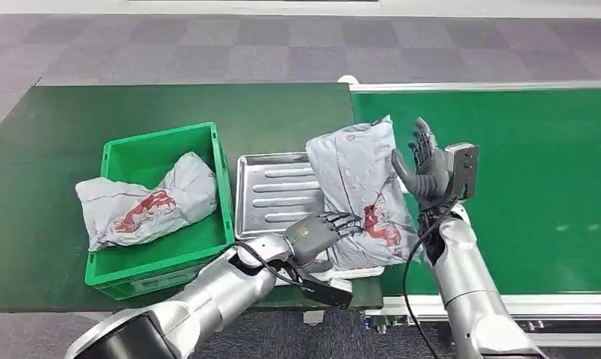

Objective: Moved the parcel from conveyor to table for the left to box.

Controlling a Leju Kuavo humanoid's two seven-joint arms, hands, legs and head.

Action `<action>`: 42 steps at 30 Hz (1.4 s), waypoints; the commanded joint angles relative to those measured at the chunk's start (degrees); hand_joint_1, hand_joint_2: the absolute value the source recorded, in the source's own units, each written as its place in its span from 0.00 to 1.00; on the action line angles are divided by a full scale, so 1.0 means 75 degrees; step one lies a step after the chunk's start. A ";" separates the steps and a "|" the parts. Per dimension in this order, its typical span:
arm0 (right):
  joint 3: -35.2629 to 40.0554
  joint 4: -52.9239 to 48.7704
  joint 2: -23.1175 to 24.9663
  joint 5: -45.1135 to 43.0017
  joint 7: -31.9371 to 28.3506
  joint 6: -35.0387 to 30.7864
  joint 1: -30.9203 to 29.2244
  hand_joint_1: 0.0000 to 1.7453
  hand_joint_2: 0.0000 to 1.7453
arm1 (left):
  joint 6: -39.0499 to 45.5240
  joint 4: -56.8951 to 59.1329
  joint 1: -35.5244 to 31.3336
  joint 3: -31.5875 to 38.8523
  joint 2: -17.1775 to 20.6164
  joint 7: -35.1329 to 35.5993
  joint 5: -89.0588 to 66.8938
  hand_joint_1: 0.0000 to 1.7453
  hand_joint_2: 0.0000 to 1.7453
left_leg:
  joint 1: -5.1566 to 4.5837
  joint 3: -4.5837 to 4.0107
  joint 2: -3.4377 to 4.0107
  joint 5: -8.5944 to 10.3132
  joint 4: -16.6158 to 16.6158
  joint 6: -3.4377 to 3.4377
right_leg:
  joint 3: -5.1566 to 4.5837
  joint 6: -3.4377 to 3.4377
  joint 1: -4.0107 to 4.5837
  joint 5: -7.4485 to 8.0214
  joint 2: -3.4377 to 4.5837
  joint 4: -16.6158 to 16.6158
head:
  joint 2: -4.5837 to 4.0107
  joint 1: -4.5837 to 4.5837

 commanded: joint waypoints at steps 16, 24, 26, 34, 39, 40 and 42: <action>0.0106 -0.0790 -0.0126 -0.0297 0.0065 -0.0111 0.0500 0.00 1.00 | 0.1530 0.0223 -0.0579 0.0351 0.0356 0.0340 0.0139 1.00 1.00 | -0.0001 -0.0001 0.0037 0.0005 -0.0008 0.0003 | -0.0021 -0.0002 0.0006 0.0017 0.0037 -0.0012 | 0.0000 0.0000; -0.0009 -0.0587 -0.0173 -0.0228 0.0038 -0.0067 0.0368 0.00 1.00 | 0.1978 -0.0199 -0.1148 0.0679 0.1119 0.0891 -0.0386 1.00 1.00 | -0.0002 -0.0013 0.0077 0.0005 0.0000 -0.0001 | -0.0055 -0.0009 0.0005 0.0023 0.0084 0.0005 | 0.0000 0.0000; -0.0042 -0.0541 -0.0189 -0.0230 0.0007 -0.0036 0.0367 0.00 1.00 | 0.1910 -0.0337 -0.1177 0.0784 0.1227 0.0855 -0.0441 1.00 1.00 | 0.0003 -0.0019 0.0073 0.0003 0.0008 -0.0002 | -0.0059 -0.0009 0.0008 0.0019 0.0082 0.0012 | 0.0000 0.0000; -0.0326 -0.0626 -0.0226 -0.0163 -0.0085 0.0051 0.0581 0.00 1.00 | 0.1886 -0.1781 -0.1017 0.1480 0.2022 0.1641 -0.2147 1.00 1.00 | 0.0002 -0.0012 0.0086 0.0004 0.0000 -0.0003 | -0.0057 -0.0010 0.0011 0.0018 0.0085 0.0010 | 0.0000 0.0000; -0.0531 -0.0924 -0.0357 -0.0180 -0.0055 0.0076 0.0932 0.00 1.00 | 0.1959 -0.2416 -0.0704 0.1835 0.2510 0.1730 -0.2880 1.00 1.00 | -0.0001 -0.0004 0.0094 0.0005 -0.0015 -0.0001 | -0.0051 -0.0010 0.0006 0.0020 0.0091 -0.0002 | 0.0000 0.0000; -0.0596 -0.1020 -0.0372 -0.0185 -0.0078 0.0100 0.1024 0.00 1.00 | 0.1918 -0.2591 -0.0624 0.1910 0.2613 0.1692 -0.3008 1.00 1.00 | -0.0002 -0.0006 0.0087 0.0003 -0.0012 -0.0003 | -0.0052 -0.0009 0.0004 0.0016 0.0087 0.0002 | 0.0000 0.0000; -0.0728 -0.1356 -0.0398 -0.0207 -0.0100 0.0087 0.1346 0.00 1.00 | 0.1885 -0.2691 -0.0630 0.1933 0.2823 0.1798 -0.3349 1.00 1.00 | -0.0001 -0.0010 0.0082 0.0003 -0.0009 -0.0004 | -0.0056 -0.0009 0.0005 0.0014 0.0082 0.0005 | 0.0000 0.0000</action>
